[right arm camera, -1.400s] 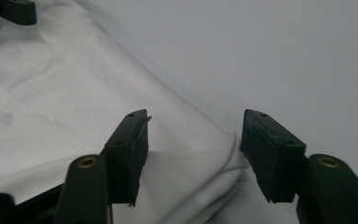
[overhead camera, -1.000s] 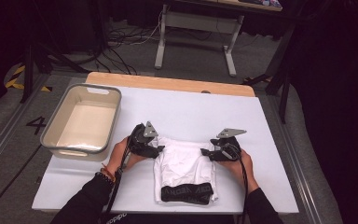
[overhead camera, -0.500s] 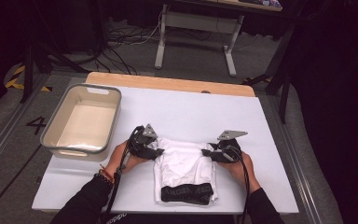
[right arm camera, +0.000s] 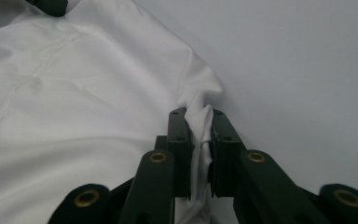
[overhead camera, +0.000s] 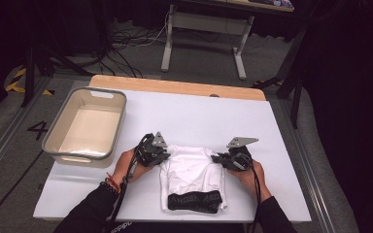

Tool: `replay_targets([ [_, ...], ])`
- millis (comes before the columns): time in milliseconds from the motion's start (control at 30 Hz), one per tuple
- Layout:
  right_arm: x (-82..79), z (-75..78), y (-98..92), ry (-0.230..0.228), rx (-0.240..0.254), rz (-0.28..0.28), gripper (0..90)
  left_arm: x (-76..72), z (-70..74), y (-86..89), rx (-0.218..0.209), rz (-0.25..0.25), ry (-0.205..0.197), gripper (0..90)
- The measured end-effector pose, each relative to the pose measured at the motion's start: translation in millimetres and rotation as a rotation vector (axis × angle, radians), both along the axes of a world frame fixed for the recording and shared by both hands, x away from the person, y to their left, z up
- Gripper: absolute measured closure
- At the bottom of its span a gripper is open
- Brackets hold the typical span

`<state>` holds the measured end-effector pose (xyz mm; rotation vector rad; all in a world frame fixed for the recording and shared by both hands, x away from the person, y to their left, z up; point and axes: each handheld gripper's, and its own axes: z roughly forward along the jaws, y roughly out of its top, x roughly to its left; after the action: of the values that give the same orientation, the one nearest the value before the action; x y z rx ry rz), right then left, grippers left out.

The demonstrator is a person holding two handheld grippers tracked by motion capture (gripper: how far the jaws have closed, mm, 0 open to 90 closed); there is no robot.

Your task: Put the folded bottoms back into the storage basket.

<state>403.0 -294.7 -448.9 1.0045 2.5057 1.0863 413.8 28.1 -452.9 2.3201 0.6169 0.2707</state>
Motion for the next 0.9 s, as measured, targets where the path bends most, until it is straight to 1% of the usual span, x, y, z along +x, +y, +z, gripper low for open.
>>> replay_targets([
  [67,-0.5,0.4,0.5,-0.007,-0.003,-0.002,81.8,-0.1,0.3,-0.4,0.007,0.002,-0.006,80.4],
  [100,-0.8,0.8,0.7,-0.012,-0.009,-0.002,81.9,0.2,0.5,-0.9,0.013,0.0,-0.017,80.4],
  [133,-1.2,1.5,1.0,-0.022,-0.011,-0.009,82.3,0.6,0.9,-1.9,0.024,0.004,-0.039,80.5],
  [200,-1.2,2.2,1.3,-0.034,-0.017,-0.013,82.7,1.8,1.6,-3.4,0.046,0.003,-0.058,80.5],
  [233,-1.2,2.5,1.6,-0.04,-0.02,-0.014,82.9,2.1,2.6,-3.8,0.053,0.014,-0.077,80.5],
  [267,-1.4,3.0,2.3,-0.054,-0.027,-0.018,83.0,2.1,2.6,-3.8,0.053,0.014,-0.077,80.6],
  [300,-1.4,3.2,3.2,-0.064,-0.033,-0.023,83.1,4.9,3.6,-3.9,0.064,0.016,-0.091,80.6],
  [333,-1.2,3.2,4.2,-0.072,-0.041,-0.027,83.2,6.7,3.7,-3.3,0.061,0.017,-0.1,80.6],
  [367,-0.8,3.2,5.6,-0.081,-0.052,-0.029,83.2,6.7,3.7,-3.3,0.061,0.017,-0.1,80.6],
  [400,-0.8,3.2,5.6,-0.081,-0.052,-0.029,83.2,8.6,3.3,-2.9,0.058,0.021,-0.101,80.6],
  [467,1.8,2.6,8.3,-0.101,-0.071,-0.034,83.3,13.0,2.6,-2.3,0.055,0.027,-0.099,80.5],
  [500,3.2,2.4,9.0,-0.103,-0.075,-0.036,83.3,15.6,2.8,-2.0,0.052,0.03,-0.098,80.5],
  [533,5.5,2.2,9.7,-0.105,-0.079,-0.038,83.3,18.1,3.0,-2.3,0.054,0.038,-0.106,80.5],
  [600,13.1,3.0,9.3,-0.113,-0.071,-0.057,83.3,24.4,3.5,-2.8,0.052,0.048,-0.095,80.4],
  [667,15.2,3.7,9.4,-0.117,-0.072,-0.064,83.3,29.0,4.2,-3.9,0.059,0.058,-0.107,80.3],
  [700,18.2,4.8,10.3,-0.126,-0.072,-0.073,83.3,30.8,4.6,-4.2,0.061,0.065,-0.103,80.2],
  [767,19.4,5.2,10.9,-0.132,-0.075,-0.077,83.3,34.3,4.2,-6.0,0.064,0.08,-0.119,80.1],
  [867,23.2,4.9,11.4,-0.144,-0.08,-0.094,83.2,40.2,2.6,-8.4,0.057,0.1,-0.118,79.6],
  [900,24.3,3.9,10.9,-0.144,-0.077,-0.102,83.0,42.2,2.0,-9.0,0.046,0.107,-0.116,79.1],
])
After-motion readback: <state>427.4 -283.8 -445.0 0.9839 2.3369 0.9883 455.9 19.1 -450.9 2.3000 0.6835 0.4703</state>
